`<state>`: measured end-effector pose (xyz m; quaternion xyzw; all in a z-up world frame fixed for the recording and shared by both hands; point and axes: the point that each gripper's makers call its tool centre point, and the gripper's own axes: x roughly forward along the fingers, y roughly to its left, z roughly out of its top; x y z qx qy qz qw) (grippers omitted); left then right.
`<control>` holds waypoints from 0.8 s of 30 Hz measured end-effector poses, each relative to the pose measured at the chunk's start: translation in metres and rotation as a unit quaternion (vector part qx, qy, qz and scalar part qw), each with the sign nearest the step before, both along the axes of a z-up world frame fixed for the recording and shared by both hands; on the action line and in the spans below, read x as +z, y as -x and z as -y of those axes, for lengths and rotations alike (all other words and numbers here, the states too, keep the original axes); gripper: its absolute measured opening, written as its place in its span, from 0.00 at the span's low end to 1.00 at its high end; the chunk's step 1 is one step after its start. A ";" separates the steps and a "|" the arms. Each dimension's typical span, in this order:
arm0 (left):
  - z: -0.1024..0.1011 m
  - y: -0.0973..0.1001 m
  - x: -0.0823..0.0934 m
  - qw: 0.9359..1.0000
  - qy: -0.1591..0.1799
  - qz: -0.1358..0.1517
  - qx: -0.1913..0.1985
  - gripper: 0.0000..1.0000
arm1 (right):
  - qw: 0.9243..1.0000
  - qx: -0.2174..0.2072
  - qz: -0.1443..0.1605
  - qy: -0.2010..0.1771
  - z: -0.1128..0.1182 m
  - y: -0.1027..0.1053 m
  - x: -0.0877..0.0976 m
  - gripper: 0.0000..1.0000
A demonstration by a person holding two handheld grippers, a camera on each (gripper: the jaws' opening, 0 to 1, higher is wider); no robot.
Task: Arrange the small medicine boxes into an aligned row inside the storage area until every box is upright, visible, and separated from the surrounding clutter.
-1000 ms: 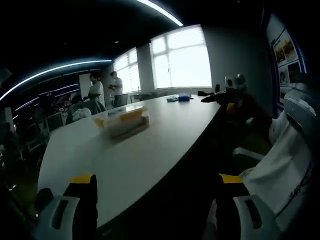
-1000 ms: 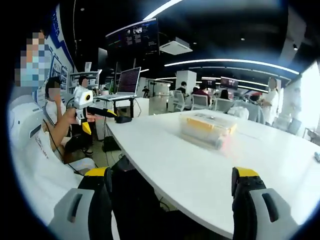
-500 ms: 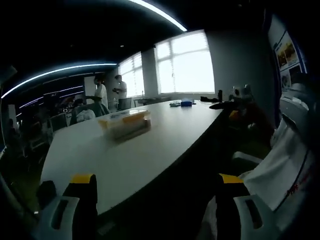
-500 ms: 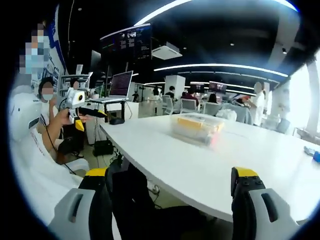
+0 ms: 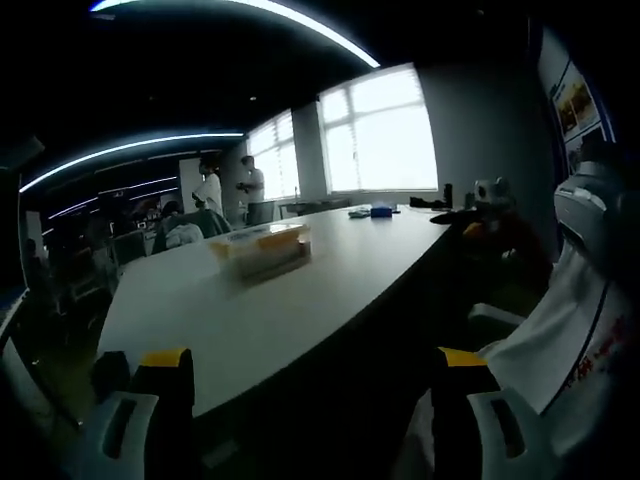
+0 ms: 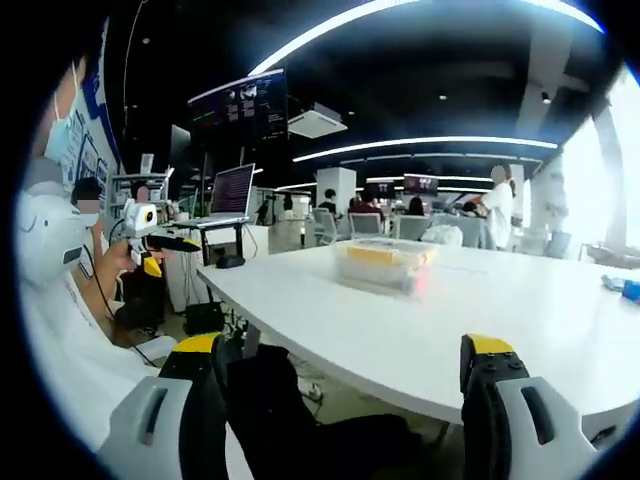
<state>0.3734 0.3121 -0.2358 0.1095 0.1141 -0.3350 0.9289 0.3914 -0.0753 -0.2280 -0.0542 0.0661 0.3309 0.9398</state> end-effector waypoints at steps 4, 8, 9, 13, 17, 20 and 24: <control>-0.001 0.000 -0.001 1.000 -0.002 -0.001 0.001 0.99 | 1.000 -0.003 0.001 0.003 0.001 -0.001 0.000 0.95; -0.004 -0.002 -0.004 1.000 -0.005 -0.004 0.006 0.99 | 1.000 -0.001 -0.001 0.003 -0.001 -0.002 -0.002 0.95; -0.004 -0.001 -0.004 1.000 -0.005 -0.005 0.006 0.99 | 1.000 0.001 -0.002 0.004 -0.002 -0.002 -0.003 0.95; -0.004 -0.001 -0.006 1.000 -0.011 -0.008 0.007 0.99 | 1.000 0.006 -0.002 0.005 -0.004 0.000 -0.005 0.95; -0.004 -0.001 -0.004 1.000 -0.010 -0.006 0.007 0.99 | 1.000 0.004 -0.001 0.001 -0.003 -0.001 -0.004 0.95; -0.004 -0.001 -0.003 1.000 -0.010 -0.005 0.006 0.99 | 1.000 0.001 -0.002 -0.001 -0.002 -0.002 -0.004 0.95; -0.002 -0.001 -0.006 1.000 -0.011 -0.009 0.005 0.99 | 1.000 0.003 -0.006 0.006 -0.003 -0.001 -0.008 0.95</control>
